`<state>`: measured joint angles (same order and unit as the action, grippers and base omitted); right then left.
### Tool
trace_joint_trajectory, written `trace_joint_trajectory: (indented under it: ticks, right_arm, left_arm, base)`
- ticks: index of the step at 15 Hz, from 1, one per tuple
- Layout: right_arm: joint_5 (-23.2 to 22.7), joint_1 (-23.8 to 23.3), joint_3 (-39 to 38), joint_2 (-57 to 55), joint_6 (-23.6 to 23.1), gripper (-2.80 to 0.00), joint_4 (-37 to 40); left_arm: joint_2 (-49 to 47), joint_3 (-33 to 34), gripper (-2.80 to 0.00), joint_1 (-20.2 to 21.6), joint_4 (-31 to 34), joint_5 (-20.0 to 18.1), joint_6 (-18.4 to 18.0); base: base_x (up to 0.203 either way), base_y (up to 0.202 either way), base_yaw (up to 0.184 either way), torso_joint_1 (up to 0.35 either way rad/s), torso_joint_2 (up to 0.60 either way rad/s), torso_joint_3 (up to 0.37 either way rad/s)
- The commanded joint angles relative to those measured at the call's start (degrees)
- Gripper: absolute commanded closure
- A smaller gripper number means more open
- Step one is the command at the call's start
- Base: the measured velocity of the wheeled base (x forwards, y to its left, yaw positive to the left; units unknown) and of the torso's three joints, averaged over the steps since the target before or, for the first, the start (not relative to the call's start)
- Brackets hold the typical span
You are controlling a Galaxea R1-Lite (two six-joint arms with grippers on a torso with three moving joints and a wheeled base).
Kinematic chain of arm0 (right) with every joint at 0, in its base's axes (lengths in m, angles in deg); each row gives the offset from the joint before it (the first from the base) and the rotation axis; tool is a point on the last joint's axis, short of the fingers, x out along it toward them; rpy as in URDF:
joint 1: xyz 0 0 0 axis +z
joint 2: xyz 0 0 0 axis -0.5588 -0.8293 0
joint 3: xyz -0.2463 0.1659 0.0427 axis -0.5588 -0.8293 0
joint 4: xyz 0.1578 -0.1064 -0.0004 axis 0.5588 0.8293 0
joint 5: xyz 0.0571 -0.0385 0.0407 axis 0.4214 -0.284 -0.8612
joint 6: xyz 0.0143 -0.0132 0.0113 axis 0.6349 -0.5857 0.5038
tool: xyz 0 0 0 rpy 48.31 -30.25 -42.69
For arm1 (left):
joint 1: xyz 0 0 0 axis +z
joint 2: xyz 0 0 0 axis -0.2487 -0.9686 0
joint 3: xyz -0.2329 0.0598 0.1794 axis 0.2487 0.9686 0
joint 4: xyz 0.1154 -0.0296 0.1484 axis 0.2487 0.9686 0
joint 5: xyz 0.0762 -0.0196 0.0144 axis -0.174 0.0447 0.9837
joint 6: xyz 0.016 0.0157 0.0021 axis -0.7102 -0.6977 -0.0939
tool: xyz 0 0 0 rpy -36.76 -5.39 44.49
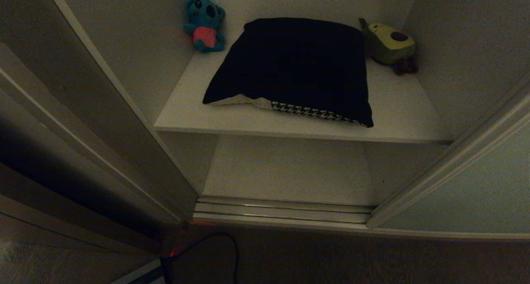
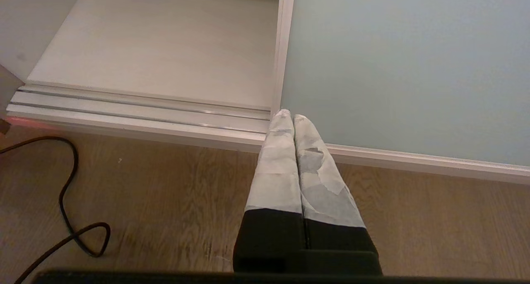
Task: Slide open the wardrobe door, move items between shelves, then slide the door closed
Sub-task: Close the door
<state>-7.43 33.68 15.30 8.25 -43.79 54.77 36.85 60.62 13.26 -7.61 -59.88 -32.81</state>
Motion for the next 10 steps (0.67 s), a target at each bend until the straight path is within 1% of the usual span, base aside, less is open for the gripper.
trace_joint_trajectory:
  ticks: [1, 6, 8, 10]
  right_arm:
    - [-0.01, 0.03, -0.26, 0.01, -0.01, 0.00, 0.04]
    - [-0.01, 0.03, -0.26, 0.01, -0.01, 0.00, -0.03]
    - [-0.01, 0.03, -0.26, 0.10, -1.32, 0.00, 0.14]
    - [-0.01, 0.03, -0.26, 0.01, -0.80, 0.00, 0.14]
  left_arm:
    - [-0.05, 0.01, 0.00, 0.00, 0.03, 0.00, -0.03]
    - [-0.05, 0.01, 0.00, 0.00, 0.03, 0.00, -0.03]
    - [-0.05, 0.01, 0.00, 0.00, 0.03, 0.00, -0.03]
    - [-0.05, 0.01, 0.00, 0.00, 0.03, 0.00, -0.03]
  base:
    - [0.000, 0.000, 0.000, 0.000, 0.00, 0.000]
    - [0.000, 0.000, 0.000, 0.000, 0.00, 0.000]
    - [0.000, 0.000, 0.000, 0.000, 0.00, 0.000]
    - [0.000, 0.000, 0.000, 0.000, 0.00, 0.000]
